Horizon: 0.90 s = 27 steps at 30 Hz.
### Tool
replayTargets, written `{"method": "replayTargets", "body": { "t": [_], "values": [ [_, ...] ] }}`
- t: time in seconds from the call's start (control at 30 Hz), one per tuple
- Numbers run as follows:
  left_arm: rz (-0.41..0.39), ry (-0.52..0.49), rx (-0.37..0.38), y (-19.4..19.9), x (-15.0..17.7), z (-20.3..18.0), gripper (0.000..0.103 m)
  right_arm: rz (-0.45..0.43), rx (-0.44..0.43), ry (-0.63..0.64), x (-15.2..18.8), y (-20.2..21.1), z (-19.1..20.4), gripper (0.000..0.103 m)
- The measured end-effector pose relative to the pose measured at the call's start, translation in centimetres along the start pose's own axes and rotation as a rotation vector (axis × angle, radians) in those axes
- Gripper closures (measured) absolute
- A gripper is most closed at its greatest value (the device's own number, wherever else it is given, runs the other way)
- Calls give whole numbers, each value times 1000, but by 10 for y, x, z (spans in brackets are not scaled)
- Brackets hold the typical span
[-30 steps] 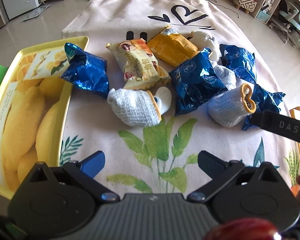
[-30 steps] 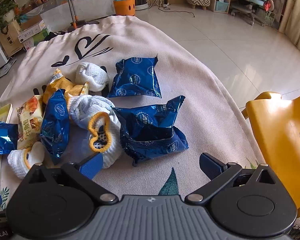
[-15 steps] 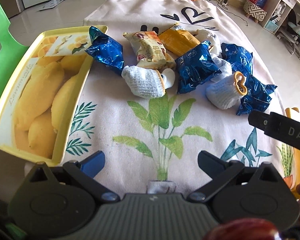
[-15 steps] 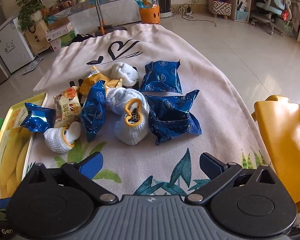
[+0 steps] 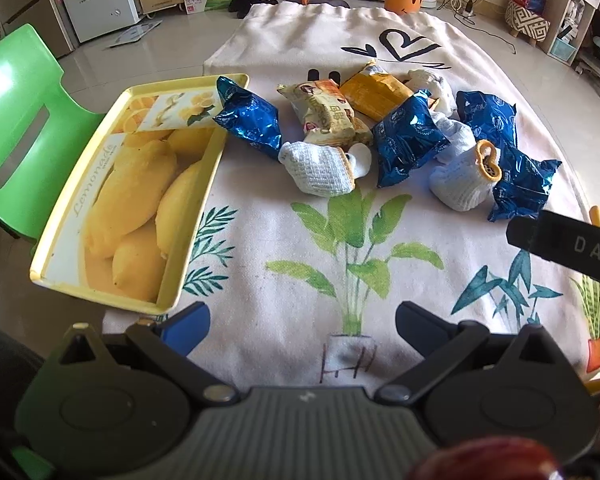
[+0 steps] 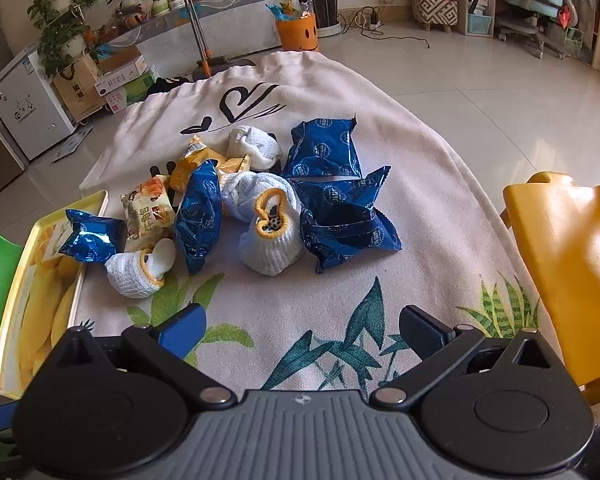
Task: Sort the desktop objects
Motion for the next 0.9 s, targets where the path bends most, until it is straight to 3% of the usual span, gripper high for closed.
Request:
{"method": "replayTargets", "body": {
  "t": [0.37, 0.9],
  "values": [
    [-44, -38, -47, 19, 1, -3, 1, -46, -1, 24, 5, 10, 2, 0],
    [-62, -84, -96, 24, 3, -9, 1, -6, -6, 14, 8, 5, 3, 0]
  ]
}}
Point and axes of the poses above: each gripper's, at about its wrist camera, not at the fingertips, and y roughly against the way its jaws point, z to its left, x to its underside, the point moved 1 cm from there along -y, roughly the way its jaws point, and after that the axes turned 7 degrees about z, right-handed, at the moved point
